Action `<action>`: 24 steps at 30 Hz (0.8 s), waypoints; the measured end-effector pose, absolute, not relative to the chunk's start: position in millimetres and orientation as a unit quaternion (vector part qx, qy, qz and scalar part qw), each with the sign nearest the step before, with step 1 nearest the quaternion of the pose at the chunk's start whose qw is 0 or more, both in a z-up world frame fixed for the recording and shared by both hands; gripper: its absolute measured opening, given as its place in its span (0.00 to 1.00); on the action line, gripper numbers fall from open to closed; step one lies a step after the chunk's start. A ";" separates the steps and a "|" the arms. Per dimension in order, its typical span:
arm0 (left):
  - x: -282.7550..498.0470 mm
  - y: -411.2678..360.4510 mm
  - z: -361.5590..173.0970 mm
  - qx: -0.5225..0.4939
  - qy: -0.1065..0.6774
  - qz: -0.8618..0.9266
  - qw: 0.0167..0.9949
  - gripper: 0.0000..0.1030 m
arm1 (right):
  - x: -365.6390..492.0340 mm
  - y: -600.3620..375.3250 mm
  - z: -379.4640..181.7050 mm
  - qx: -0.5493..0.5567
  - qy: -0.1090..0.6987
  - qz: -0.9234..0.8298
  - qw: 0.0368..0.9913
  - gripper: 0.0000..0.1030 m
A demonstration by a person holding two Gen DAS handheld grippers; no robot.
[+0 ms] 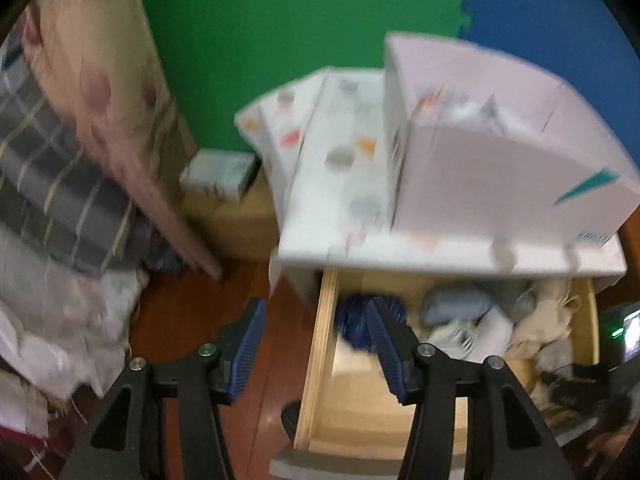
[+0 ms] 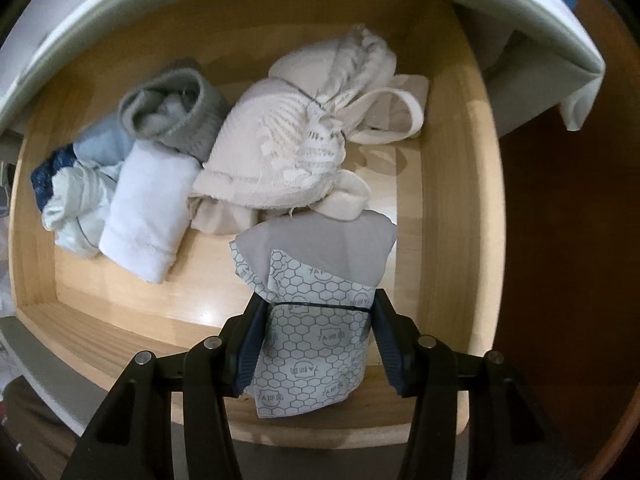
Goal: Take underwear out of drawer
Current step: 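Return the left tool over the drawer while the right tool holds the grey garment, then carry the grey hexagon-print garment into the white box and open the right tool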
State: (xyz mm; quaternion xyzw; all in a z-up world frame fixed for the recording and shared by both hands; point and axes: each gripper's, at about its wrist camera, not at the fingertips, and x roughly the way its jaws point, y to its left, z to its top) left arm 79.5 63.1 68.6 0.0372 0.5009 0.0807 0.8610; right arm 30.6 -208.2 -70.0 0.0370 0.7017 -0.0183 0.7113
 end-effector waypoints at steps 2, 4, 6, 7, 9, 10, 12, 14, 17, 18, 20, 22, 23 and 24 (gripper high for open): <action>74.2 66.0 49.9 0.033 0.511 0.088 0.854 0.52 | 30.7 -210.4 -63.7 0.044 0.699 -0.018 0.713 0.46; 70.6 66.1 33.7 0.032 0.520 0.091 0.849 0.52 | 28.9 -212.2 -55.2 0.049 0.694 -0.015 0.718 0.46; 66.9 64.2 21.7 0.034 0.527 0.091 0.844 0.52 | 32.0 -214.2 -45.8 0.053 0.687 -0.013 0.724 0.46; 65.2 62.0 14.8 0.037 0.532 0.089 0.841 0.52 | 32.6 -215.6 -40.6 0.055 0.684 -0.012 0.728 0.46; 62.3 58.2 5.6 0.042 0.536 0.084 0.839 0.52 | 33.9 -217.4 -28.4 0.060 0.676 -0.010 0.734 0.46; 60.2 55.7 1.3 0.045 0.537 0.081 0.839 0.52 | 35.1 -218.8 -21.7 0.061 0.672 -0.008 0.738 0.46; 57.3 51.5 -5.3 0.051 0.537 0.077 0.839 0.52 | 36.5 -220.7 -11.4 0.063 0.665 -0.007 0.744 0.46; 57.1 48.3 -7.1 0.055 0.539 0.067 0.837 0.52 | 36.3 -220.5 0.8 0.064 0.659 -0.005 0.750 0.46; 53.0 46.9 -3.2 0.049 0.527 0.065 0.846 0.52 | 34.2 -225.6 18.1 0.069 0.649 -0.004 0.758 0.46; 52.8 46.4 -3.7 0.049 0.527 0.064 0.846 0.52 | 33.3 -227.9 23.7 0.072 0.645 -0.001 0.761 0.46; 53.9 45.2 -4.0 0.053 0.528 0.063 0.845 0.52 | 32.7 -230.6 36.7 0.075 0.638 0.002 0.767 0.46; 53.5 44.9 -3.0 0.054 0.524 0.065 0.847 0.52 | 29.2 -229.3 46.9 0.073 0.632 0.003 0.771 0.46; 53.2 45.2 -2.4 0.053 0.523 0.064 0.849 0.52 | 28.2 -229.8 55.5 0.071 0.627 0.006 0.776 0.46; 53.0 45.4 -2.0 0.052 0.521 0.062 0.849 0.52 | 28.4 -230.3 62.0 0.068 0.623 0.008 0.780 0.46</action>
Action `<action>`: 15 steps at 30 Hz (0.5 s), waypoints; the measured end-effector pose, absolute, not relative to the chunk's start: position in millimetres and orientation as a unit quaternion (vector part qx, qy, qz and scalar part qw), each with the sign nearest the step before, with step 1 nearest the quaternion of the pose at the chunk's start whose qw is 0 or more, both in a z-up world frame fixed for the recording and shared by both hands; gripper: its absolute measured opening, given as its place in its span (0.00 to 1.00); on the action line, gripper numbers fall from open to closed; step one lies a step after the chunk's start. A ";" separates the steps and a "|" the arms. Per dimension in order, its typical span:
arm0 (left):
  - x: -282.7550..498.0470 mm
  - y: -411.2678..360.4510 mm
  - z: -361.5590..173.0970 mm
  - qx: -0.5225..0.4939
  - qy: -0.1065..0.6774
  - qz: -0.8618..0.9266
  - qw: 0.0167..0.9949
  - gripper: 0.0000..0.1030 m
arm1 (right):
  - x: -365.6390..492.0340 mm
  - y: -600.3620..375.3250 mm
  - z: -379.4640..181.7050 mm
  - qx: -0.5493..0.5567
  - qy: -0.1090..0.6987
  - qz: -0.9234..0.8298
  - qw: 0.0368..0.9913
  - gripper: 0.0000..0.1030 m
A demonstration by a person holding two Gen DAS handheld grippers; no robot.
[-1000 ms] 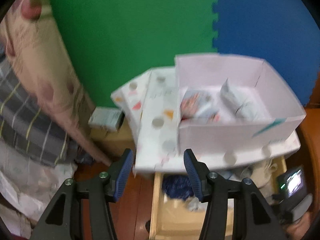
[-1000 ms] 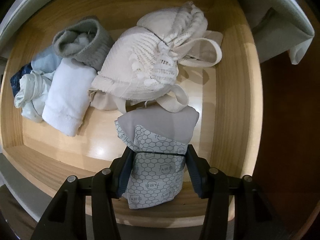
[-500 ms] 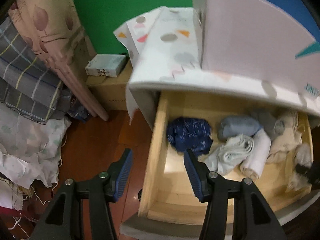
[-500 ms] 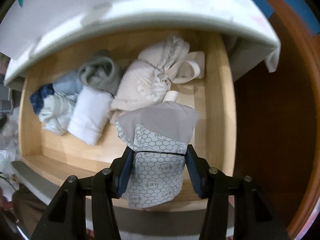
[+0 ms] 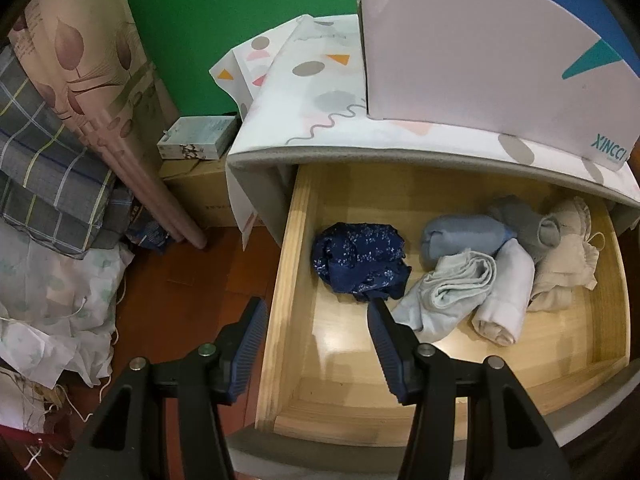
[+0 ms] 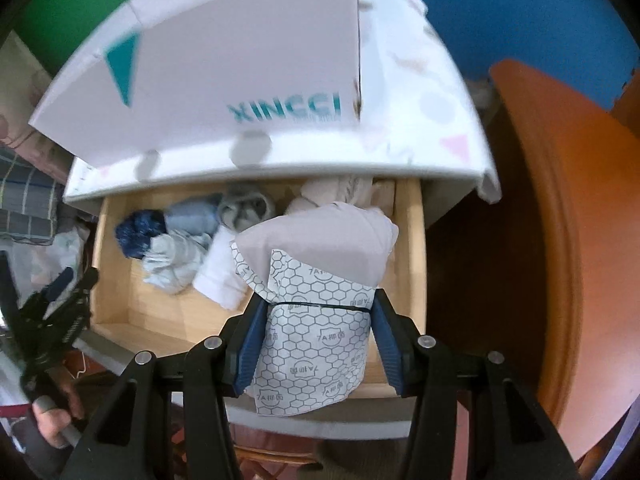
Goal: Take underwear out of drawer
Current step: 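Carry the grey hexagon-print garment into the white box and open the right tool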
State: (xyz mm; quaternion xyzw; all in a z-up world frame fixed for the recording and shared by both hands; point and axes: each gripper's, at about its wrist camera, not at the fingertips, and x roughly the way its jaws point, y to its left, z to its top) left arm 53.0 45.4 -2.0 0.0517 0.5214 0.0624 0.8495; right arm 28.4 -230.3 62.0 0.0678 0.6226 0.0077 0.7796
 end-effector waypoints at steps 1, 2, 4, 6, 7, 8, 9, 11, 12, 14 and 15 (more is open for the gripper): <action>53.0 45.6 -2.0 0.050 0.521 0.061 0.850 0.52 | 28.6 -227.2 69.4 0.064 0.618 0.009 0.784 0.46; 53.2 46.1 -2.1 0.049 0.522 0.061 0.849 0.52 | 28.6 -226.4 78.6 0.061 0.613 0.010 0.788 0.46; 53.6 47.2 -2.4 0.047 0.523 0.062 0.849 0.52 | 31.0 -227.4 99.6 0.054 0.602 0.012 0.796 0.46; 53.9 48.1 -2.9 0.044 0.525 0.062 0.848 0.52 | 33.4 -226.7 121.0 0.045 0.590 0.014 0.806 0.46; 54.0 48.4 -3.3 0.044 0.525 0.064 0.848 0.52 | 37.5 -225.4 134.1 0.039 0.583 0.014 0.811 0.46; 54.4 48.9 -3.8 0.043 0.526 0.064 0.847 0.52 | 41.6 -225.9 142.7 0.038 0.579 0.015 0.815 0.46; 54.8 49.2 -4.4 0.041 0.527 0.064 0.846 0.52 | 47.8 -224.6 151.5 0.037 0.574 0.015 0.818 0.46; 55.3 49.7 -5.1 0.041 0.528 0.066 0.845 0.52 | 61.4 -222.2 167.9 0.035 0.562 0.015 0.826 0.46; 55.3 49.8 -5.4 0.040 0.529 0.065 0.845 0.52 | 69.3 -218.6 173.2 0.035 0.557 0.013 0.830 0.46; 55.4 50.2 -5.6 0.041 0.529 0.066 0.845 0.52 | 88.3 -214.7 181.6 0.036 0.549 0.010 0.835 0.46; 55.5 50.3 -6.0 0.041 0.530 0.066 0.845 0.52 | 96.7 -212.3 183.7 0.038 0.547 0.009 0.836 0.46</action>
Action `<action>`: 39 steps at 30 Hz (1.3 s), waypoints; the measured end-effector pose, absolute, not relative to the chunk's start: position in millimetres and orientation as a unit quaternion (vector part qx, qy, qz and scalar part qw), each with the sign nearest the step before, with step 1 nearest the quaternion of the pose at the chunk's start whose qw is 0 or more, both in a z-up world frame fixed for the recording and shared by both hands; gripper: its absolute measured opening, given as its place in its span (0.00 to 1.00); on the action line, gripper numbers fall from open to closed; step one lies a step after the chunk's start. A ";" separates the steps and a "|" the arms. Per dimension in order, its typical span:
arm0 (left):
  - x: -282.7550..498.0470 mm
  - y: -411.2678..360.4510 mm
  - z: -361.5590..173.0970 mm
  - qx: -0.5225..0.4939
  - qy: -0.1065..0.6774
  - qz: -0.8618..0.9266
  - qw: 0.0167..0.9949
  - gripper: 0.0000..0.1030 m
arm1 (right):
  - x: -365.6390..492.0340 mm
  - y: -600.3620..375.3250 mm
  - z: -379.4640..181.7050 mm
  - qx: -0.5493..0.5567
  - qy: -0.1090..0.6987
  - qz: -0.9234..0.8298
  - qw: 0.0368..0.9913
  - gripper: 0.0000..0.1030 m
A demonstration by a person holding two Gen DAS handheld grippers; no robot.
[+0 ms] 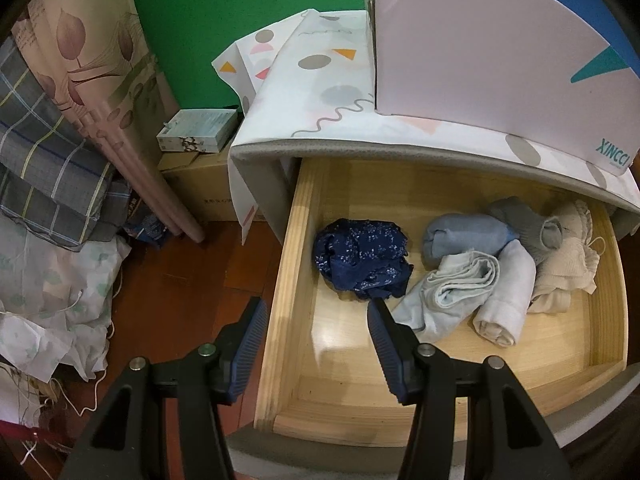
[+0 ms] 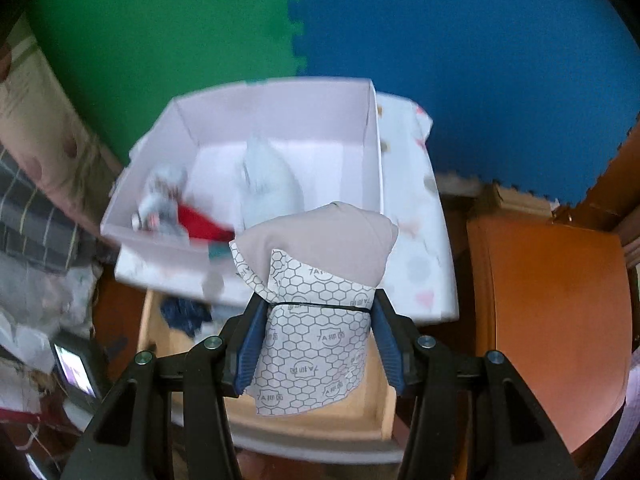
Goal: Take underwear out of drawer
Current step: 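Carry the grey hexagon-print garment into the white box and open the right tool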
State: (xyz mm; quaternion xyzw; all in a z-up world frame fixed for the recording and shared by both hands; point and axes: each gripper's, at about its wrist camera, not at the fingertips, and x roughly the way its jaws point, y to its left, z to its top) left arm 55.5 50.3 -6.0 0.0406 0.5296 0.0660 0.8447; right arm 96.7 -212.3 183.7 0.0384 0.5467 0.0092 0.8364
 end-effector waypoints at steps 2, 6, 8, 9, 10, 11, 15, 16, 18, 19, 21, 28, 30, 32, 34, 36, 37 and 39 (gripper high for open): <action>55.9 51.6 -6.9 0.039 0.531 0.066 0.844 0.52 | 118.1 -209.1 187.9 0.039 0.543 0.005 0.838 0.46; 56.6 54.8 -7.7 0.030 0.534 0.065 0.842 0.52 | 157.6 -200.3 180.1 0.026 0.551 -0.005 0.834 0.46; 57.5 55.2 -9.3 0.028 0.537 0.064 0.841 0.52 | 175.0 -195.9 170.6 0.018 0.561 -0.012 0.827 0.46; 58.3 55.0 -10.1 0.028 0.539 0.063 0.839 0.52 | 182.9 -194.9 164.7 0.018 0.566 -0.015 0.824 0.46; 58.5 54.4 -10.8 0.029 0.540 0.063 0.839 0.52 | 189.6 -193.3 159.5 0.019 0.571 -0.017 0.821 0.46; 58.5 53.7 -11.2 0.030 0.541 0.061 0.839 0.52 | 195.5 -191.6 152.8 0.016 0.577 -0.018 0.817 0.46; 59.0 51.8 -12.4 0.033 0.542 0.060 0.838 0.52 | 214.3 -188.8 127.2 0.004 0.599 -0.026 0.801 0.46; 59.2 51.6 -12.5 0.033 0.542 0.060 0.838 0.52 | 214.2 -190.1 121.9 0.003 0.601 -0.027 0.798 0.46; 59.5 51.4 -12.7 0.033 0.542 0.059 0.838 0.52 | 218.3 -191.7 111.4 0.003 0.609 -0.028 0.793 0.46; 59.6 51.4 -12.8 0.033 0.542 0.059 0.838 0.52 | 219.5 -192.1 107.0 0.004 0.612 -0.026 0.791 0.47; 59.8 50.7 -13.4 0.034 0.543 0.058 0.837 0.52 | 220.5 -192.3 100.4 0.007 0.617 -0.023 0.787 0.48; 61.0 50.6 -15.6 0.032 0.547 0.058 0.835 0.52 | 218.5 -192.9 107.6 0.019 0.611 -0.022 0.791 0.50; 60.5 51.6 -15.6 0.031 0.547 0.057 0.835 0.52 | 214.8 -194.1 115.5 0.016 0.604 -0.023 0.796 0.50; 60.4 52.1 -15.8 0.030 0.548 0.056 0.834 0.52 | 208.0 -195.5 123.8 0.020 0.599 -0.018 0.800 0.50; 60.5 52.6 -15.7 0.029 0.548 0.056 0.834 0.52 | 195.7 -196.1 130.8 0.017 0.597 -0.012 0.802 0.50; 60.8 52.2 -15.6 0.030 0.547 0.056 0.835 0.52 | 181.3 -195.2 135.0 0.015 0.596 -0.005 0.803 0.50; 60.8 51.7 -15.9 0.031 0.548 0.055 0.834 0.52 | 173.1 -195.6 136.2 0.015 0.596 -0.001 0.803 0.50; 61.1 51.5 -16.1 0.033 0.548 0.056 0.834 0.52 | 155.2 -198.2 138.1 0.020 0.593 0.003 0.805 0.50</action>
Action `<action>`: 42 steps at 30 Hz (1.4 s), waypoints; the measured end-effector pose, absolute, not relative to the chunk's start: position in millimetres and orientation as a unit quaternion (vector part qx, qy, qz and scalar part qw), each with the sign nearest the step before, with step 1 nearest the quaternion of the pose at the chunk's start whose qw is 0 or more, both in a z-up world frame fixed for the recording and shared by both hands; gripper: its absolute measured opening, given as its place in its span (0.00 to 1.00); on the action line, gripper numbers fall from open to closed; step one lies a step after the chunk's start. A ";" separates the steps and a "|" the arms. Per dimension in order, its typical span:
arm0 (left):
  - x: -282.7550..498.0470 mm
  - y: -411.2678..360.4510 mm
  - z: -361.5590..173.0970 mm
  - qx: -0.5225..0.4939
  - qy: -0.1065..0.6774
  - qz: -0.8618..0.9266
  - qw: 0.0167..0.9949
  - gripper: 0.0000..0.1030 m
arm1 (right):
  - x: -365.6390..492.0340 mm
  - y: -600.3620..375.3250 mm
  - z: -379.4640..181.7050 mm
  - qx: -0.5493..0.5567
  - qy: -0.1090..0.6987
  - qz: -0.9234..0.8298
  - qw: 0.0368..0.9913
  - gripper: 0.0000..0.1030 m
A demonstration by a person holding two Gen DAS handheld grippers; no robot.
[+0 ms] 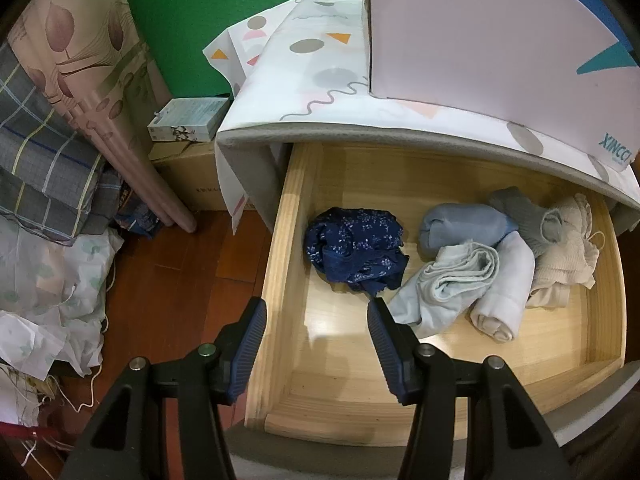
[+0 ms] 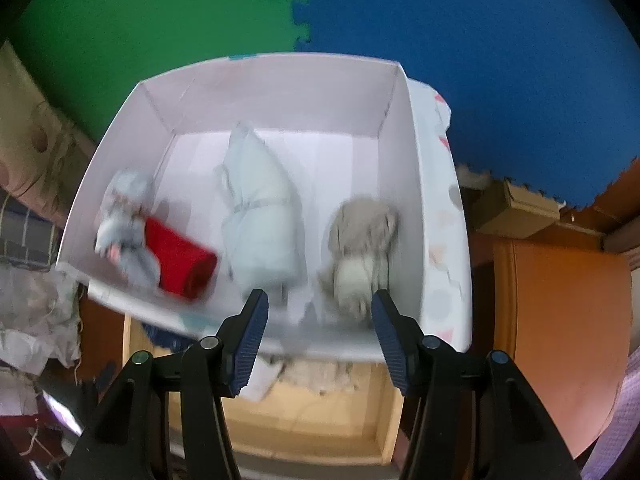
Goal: Take underwear out of drawer
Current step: 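Carry the grey hexagon-print garment into the white box and open the right tool, then move the right tool back over the drawer toward the beige lace bra, then grasp the light green rolled garment with the left tool while the right tool approaches the bra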
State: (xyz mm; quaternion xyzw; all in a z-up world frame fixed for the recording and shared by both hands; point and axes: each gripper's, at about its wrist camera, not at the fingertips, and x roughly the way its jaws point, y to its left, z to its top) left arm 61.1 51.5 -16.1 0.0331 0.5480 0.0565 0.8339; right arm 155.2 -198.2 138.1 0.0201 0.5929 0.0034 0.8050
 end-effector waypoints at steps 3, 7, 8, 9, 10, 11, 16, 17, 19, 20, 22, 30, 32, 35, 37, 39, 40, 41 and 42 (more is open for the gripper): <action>60.9 51.8 -16.1 0.032 0.547 0.058 0.834 0.52 | 130.2 -203.5 151.0 0.023 0.569 -0.005 0.822 0.53; 60.8 53.0 -15.9 0.031 0.549 0.059 0.833 0.52 | 106.8 -205.0 151.6 0.021 0.576 0.004 0.817 0.53; 60.8 53.3 -15.7 0.031 0.548 0.060 0.833 0.52 | 101.1 -203.6 149.8 0.013 0.578 0.002 0.816 0.53; 60.1 52.6 -15.3 0.032 0.548 0.060 0.834 0.52 | 95.9 -202.7 146.5 0.011 0.582 0.007 0.813 0.53; 59.6 52.5 -14.9 0.032 0.547 0.061 0.834 0.52 | 90.8 -202.5 142.7 0.012 0.584 0.009 0.812 0.53; 59.2 52.8 -14.5 0.032 0.547 0.060 0.834 0.52 | 85.7 -202.7 135.5 0.012 0.589 0.008 0.808 0.53; 59.1 53.6 -14.4 0.032 0.547 0.059 0.835 0.52 | 70.4 -200.5 87.8 0.024 0.621 0.005 0.784 0.53; 59.2 53.6 -14.5 0.032 0.547 0.058 0.835 0.52 | 68.3 -200.8 75.2 0.030 0.628 0.003 0.778 0.53; 59.3 54.0 -14.6 0.031 0.547 0.058 0.835 0.52 | 65.5 -200.7 53.5 0.034 0.638 -0.003 0.769 0.53; 59.3 54.0 -14.5 0.031 0.547 0.057 0.835 0.52 | 64.7 -200.0 41.6 0.033 0.643 -0.006 0.765 0.53; 59.5 54.1 -14.5 0.030 0.547 0.057 0.834 0.52 | 65.2 -196.9 20.6 0.032 0.652 -0.009 0.758 0.53; 61.6 55.3 -15.3 0.027 0.548 0.055 0.834 0.52 | 76.5 -185.9 -28.2 0.035 0.645 -0.037 0.763 0.53; 62.1 55.1 -15.7 0.026 0.549 0.055 0.834 0.52 | 78.7 -180.1 -34.3 0.024 0.635 -0.043 0.771 0.54; 62.5 55.3 -16.4 0.026 0.550 0.055 0.833 0.52 | 81.0 -175.5 -42.3 0.020 0.627 -0.055 0.777 0.62; 62.5 55.4 -16.7 0.025 0.550 0.054 0.833 0.52 | 82.8 -171.7 -47.4 0.009 0.624 -0.063 0.779 0.65; 62.6 55.1 -17.4 0.025 0.552 0.054 0.832 0.52 | 85.2 -169.4 -52.1 -0.004 0.623 -0.067 0.780 0.66; 62.8 55.1 -17.8 0.025 0.552 0.054 0.831 0.52 | 86.0 -167.8 -54.2 -0.010 0.623 -0.069 0.779 0.66; 62.9 55.0 -18.1 0.025 0.553 0.054 0.831 0.52 | 86.9 -166.1 -57.2 -0.017 0.624 -0.070 0.778 0.66; 63.1 54.7 -18.4 0.025 0.554 0.054 0.830 0.52 | 87.5 -164.9 -60.2 -0.021 0.627 -0.072 0.776 0.67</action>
